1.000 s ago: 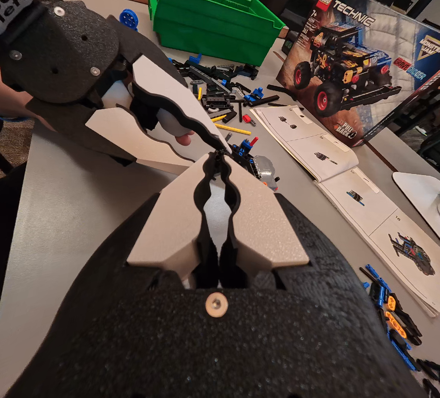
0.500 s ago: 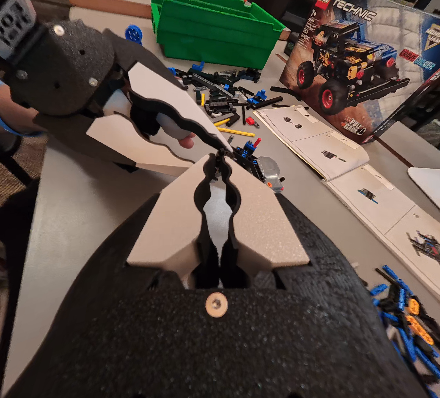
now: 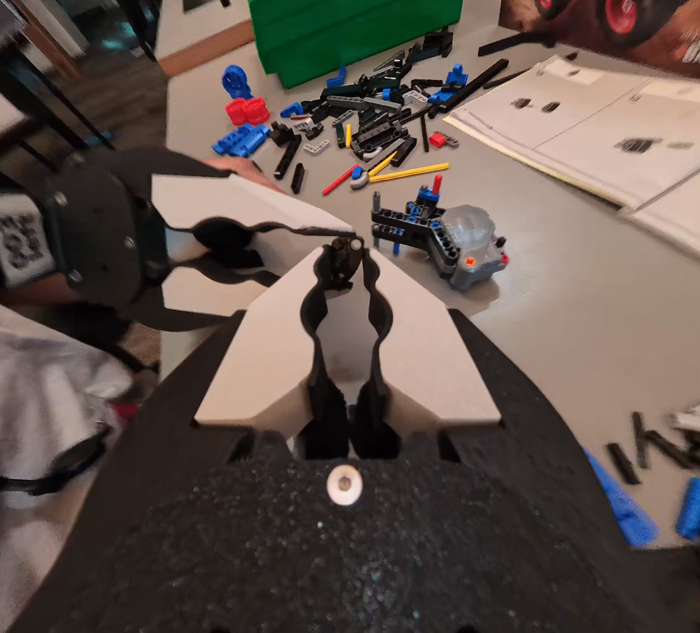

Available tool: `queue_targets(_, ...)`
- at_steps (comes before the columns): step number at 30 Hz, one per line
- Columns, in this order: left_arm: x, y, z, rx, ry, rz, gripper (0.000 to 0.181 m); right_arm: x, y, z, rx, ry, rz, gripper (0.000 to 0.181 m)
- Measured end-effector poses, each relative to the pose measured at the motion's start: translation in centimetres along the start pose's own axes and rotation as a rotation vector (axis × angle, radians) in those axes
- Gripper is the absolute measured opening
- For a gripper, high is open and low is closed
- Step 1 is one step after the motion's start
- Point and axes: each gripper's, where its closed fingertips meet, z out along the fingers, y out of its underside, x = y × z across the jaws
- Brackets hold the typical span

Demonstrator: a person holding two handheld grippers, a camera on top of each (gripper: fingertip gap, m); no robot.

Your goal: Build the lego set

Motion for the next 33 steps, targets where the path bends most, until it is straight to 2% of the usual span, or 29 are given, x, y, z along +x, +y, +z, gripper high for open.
queue_targets(1,-0.1,0.1,0.0,-0.006,-0.012,0.003,0.023,0.0,-0.1,0.0,0.007,-0.036,0.075,0.014)
queue_targets(5,-0.1,0.3,0.1,-0.023,-0.049,0.052,0.034,-0.3,-0.5,0.1,0.07,-0.183,0.358,0.014)
queue_targets(8,-0.5,0.7,0.2,-0.041,-0.06,0.019,0.023,-0.9,-0.5,0.1,0.078,-0.233,0.401,0.014)
queue_targets(15,-0.5,-0.4,-0.3,0.027,-0.032,-0.015,0.024,-1.1,-0.3,0.3,0.061,-0.261,0.427,0.014)
queue_targets(30,-0.1,0.6,0.1,-0.029,-0.019,0.015,0.023,-0.8,0.2,0.3,0.038,-0.246,0.403,0.014)
queue_targets(32,-0.5,1.0,0.1,-0.04,-0.004,-0.026,0.023,-0.5,-0.4,-0.8,0.045,-0.225,0.316,0.021)
queue_targets(33,-0.9,1.4,0.1,-0.056,-0.001,-0.053,0.023,-0.2,-0.9,-1.8,0.059,-0.203,0.259,0.031)
